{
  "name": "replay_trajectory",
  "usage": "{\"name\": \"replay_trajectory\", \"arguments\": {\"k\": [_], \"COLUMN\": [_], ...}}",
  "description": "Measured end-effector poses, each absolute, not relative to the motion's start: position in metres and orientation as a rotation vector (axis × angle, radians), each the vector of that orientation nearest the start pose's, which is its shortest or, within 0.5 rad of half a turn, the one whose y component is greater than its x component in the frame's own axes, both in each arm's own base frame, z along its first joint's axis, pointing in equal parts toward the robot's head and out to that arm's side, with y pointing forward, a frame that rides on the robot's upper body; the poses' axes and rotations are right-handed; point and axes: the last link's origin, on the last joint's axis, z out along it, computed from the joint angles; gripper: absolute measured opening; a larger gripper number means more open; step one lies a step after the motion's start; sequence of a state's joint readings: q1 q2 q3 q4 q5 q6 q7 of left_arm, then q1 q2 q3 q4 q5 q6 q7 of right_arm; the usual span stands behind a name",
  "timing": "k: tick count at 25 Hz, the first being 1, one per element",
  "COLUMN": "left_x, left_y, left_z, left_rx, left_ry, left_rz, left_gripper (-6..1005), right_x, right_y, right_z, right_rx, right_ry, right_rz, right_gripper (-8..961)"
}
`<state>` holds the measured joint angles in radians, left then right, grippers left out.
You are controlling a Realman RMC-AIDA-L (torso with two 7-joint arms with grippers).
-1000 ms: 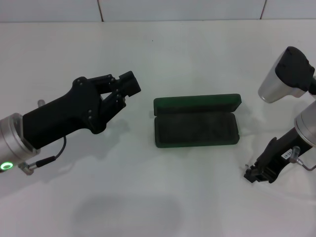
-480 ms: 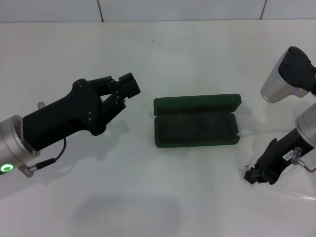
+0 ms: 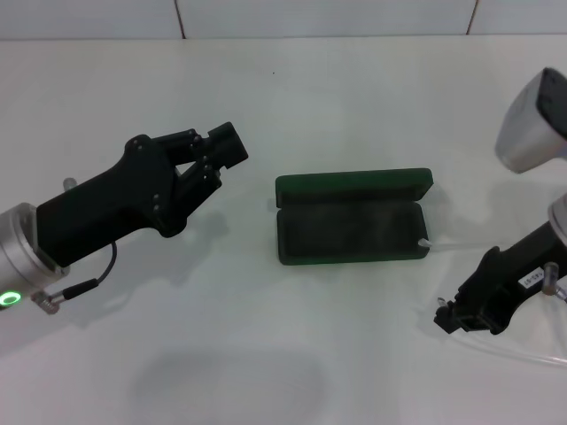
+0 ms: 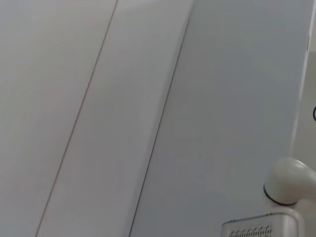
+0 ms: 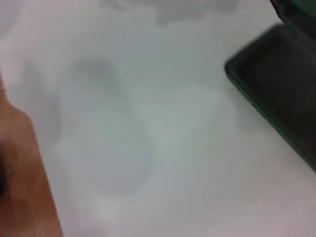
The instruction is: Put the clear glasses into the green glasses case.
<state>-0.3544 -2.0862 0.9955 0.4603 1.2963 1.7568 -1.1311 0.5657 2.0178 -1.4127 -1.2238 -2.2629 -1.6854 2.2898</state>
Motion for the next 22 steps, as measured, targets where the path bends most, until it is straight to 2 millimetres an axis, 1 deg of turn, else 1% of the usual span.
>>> {"name": "replay_trajectory", "arguments": {"k": [2,7,9,14,17,22], "left_x": [-0.245,-0.241,-0.240,-0.240,-0.242,-0.243], "left_y": [0.273,0.270,0.270,0.268,0.267,0.266], "left_z": [-0.002,0.003,0.010,0.019,0.022,0.024], "left_rx": [-2.439,-2.426,-2.393,-2.323,-2.294,-2.280], "left_ry": [-0.501,-0.442,-0.412,-0.395,-0.398,-0.400], "left_rz": [-1.440,-1.491,-1.534,-1.588,-1.603,-1.612], "left_gripper": [140,140,140,139,139,139], "right_x": [0.185,0.166,0.160,0.145,0.141,0.143], "right_y": [0.316,0.311,0.308,0.301,0.296,0.285], "right_z": [-0.009,0.007,0.015,0.032,0.039,0.051], "right_rx": [-3.036,-3.120,-3.149,-3.203,-3.232,-3.278], "right_ry": [0.840,0.823,0.800,0.719,0.683,0.616], "right_rz": [-0.353,-0.156,-0.086,0.094,0.192,0.320], "right_gripper": [34,34,34,32,29,32]}}
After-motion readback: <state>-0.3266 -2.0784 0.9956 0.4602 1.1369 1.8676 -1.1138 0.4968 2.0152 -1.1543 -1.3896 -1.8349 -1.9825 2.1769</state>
